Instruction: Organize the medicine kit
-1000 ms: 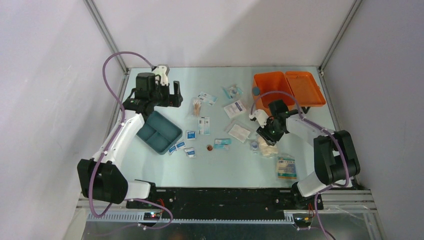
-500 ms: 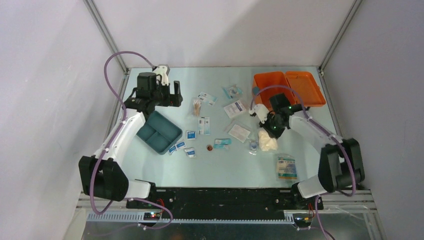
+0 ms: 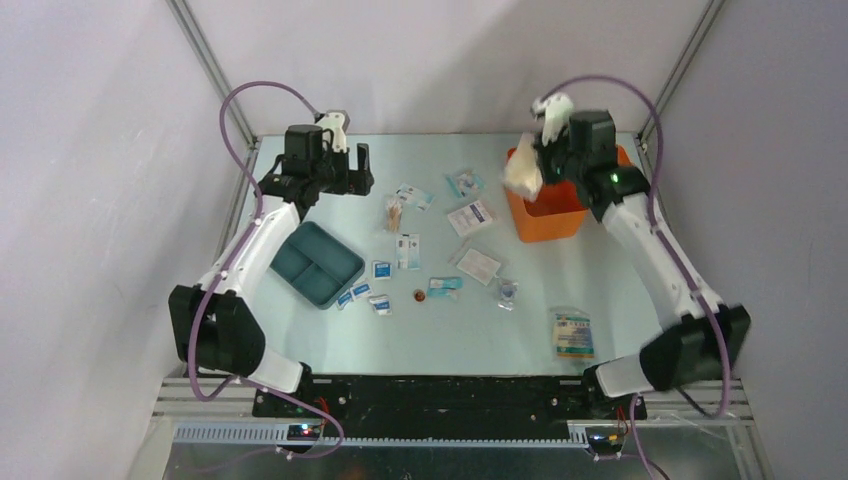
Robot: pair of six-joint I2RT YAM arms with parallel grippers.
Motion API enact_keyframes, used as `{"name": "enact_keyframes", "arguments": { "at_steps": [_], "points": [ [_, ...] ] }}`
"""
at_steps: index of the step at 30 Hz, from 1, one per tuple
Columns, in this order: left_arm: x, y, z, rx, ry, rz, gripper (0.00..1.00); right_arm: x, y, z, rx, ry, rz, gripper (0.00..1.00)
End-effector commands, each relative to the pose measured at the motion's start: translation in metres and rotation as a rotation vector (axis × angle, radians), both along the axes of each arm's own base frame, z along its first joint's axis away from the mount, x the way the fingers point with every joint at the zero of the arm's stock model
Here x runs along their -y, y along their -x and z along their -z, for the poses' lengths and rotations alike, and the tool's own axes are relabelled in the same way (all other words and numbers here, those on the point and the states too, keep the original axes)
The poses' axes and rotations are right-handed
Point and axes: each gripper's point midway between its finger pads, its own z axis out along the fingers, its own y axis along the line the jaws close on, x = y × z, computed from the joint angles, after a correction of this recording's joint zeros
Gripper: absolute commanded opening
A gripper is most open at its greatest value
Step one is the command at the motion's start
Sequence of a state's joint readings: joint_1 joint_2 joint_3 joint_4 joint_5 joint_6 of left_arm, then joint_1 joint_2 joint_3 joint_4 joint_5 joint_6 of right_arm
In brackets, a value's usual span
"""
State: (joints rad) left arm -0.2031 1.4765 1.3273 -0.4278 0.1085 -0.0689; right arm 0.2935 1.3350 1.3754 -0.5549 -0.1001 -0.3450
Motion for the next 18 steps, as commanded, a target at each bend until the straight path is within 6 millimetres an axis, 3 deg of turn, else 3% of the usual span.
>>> {"name": "enact_keyframes", "arguments": {
  "at_steps": [1, 2, 3, 5, 9, 12, 18],
  "points": [
    [0.005, -0.009, -0.024, 0.068, -0.018, 0.022, 0.97, 0.026, -0.081, -0.065, 0.124, -0.317, 0.42, 0.0],
    [0.005, -0.009, -0.024, 0.069, -0.02, 0.021, 0.97, 0.031, -0.095, -0.056, 0.094, -0.37, 0.486, 0.0],
    [0.003, -0.008, -0.025, 0.073, -0.026, 0.017, 0.97, 0.04, -0.104, -0.069, 0.121, -0.402, 0.538, 0.0],
    [0.001, -0.007, -0.026, 0.076, -0.038, 0.013, 0.97, 0.048, -0.127, -0.053, 0.076, -0.44, 0.642, 0.0],
    [-0.006, -0.004, -0.027, 0.084, -0.07, -0.001, 0.98, 0.065, -0.147, -0.029, -0.006, -0.523, 0.797, 0.0],
    [-0.012, -0.003, -0.028, 0.097, -0.112, -0.003, 0.98, 0.064, -0.15, -0.008, -0.073, -0.554, 0.831, 0.0],
    [-0.022, -0.003, -0.028, 0.102, -0.175, -0.016, 0.99, 0.057, -0.139, 0.05, -0.249, -0.566, 0.876, 0.0]
  ]
}}
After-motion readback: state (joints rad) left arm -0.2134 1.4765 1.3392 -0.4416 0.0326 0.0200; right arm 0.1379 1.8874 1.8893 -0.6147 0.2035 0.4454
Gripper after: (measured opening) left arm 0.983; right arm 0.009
